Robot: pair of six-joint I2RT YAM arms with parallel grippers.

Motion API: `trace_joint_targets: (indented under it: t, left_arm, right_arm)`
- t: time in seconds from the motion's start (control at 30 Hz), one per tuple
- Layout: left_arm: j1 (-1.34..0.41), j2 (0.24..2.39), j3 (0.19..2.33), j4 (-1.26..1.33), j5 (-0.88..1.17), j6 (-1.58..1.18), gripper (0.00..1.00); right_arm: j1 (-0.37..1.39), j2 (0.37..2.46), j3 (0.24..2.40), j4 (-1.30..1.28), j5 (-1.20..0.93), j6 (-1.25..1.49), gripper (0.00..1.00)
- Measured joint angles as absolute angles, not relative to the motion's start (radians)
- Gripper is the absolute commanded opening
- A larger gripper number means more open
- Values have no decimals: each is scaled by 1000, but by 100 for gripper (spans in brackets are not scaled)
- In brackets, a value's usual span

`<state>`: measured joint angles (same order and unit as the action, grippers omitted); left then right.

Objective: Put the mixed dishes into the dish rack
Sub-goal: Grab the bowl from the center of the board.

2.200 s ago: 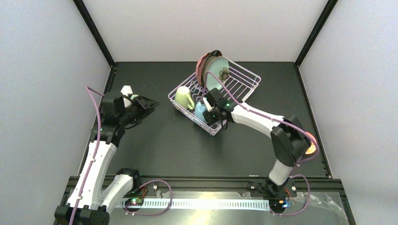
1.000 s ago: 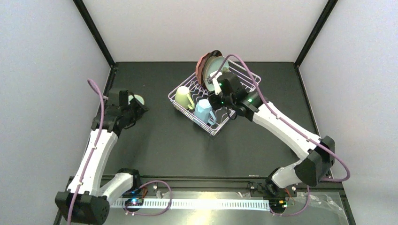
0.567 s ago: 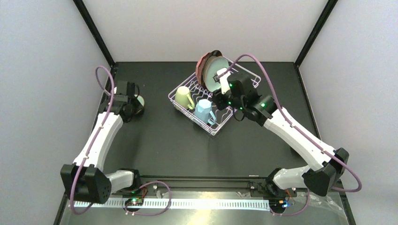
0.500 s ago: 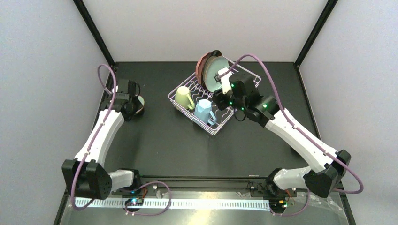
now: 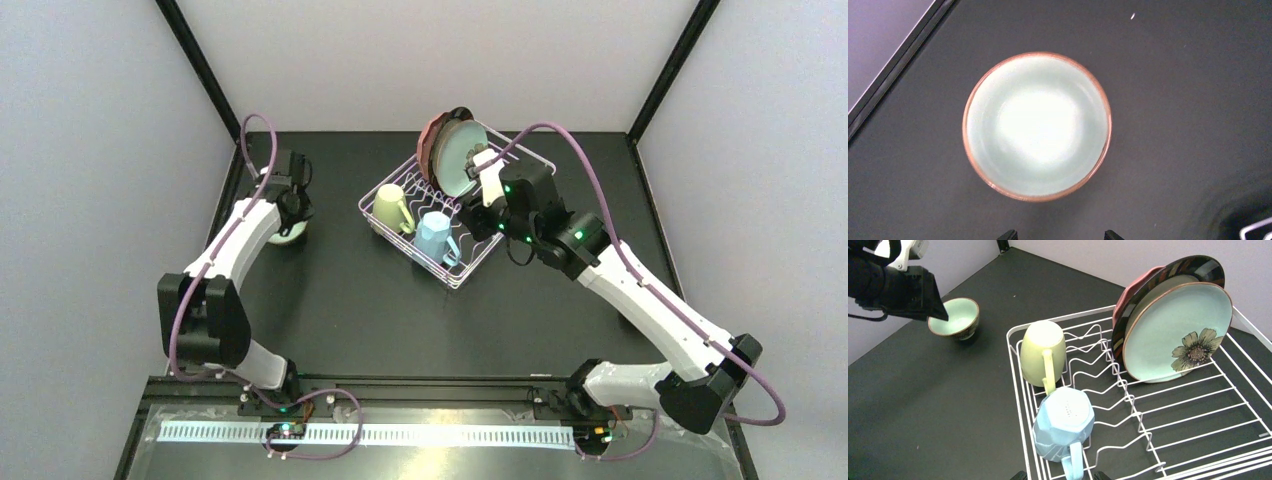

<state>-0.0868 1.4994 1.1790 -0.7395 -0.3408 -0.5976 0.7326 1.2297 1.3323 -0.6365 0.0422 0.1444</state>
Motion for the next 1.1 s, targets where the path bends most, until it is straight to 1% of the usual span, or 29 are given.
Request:
trace_joint_targets:
  t: [0.33, 0.77, 0.97, 1.07, 1.1]
  left_arm:
    - [-87, 1658, 1269, -661, -327, -516, 99]
    - [-87, 1855, 1390, -653, -318, -463, 99]
    - [-84, 1904, 1401, -654, -318, -456, 99]
    - [-79, 1919, 1401, -654, -319, -456, 97]
    - [-78, 1925, 1401, -654, -319, -456, 95]
  right_arm:
    - [733, 1229, 1329, -640, 42, 144, 75]
    - [733, 1282, 1332, -639, 43, 136, 75]
    - [733, 1319, 1339, -635, 45, 133, 75]
    - [733, 1329, 1339, -635, 48, 133, 75]
    - [733, 1331, 1339, -635, 49, 133, 75]
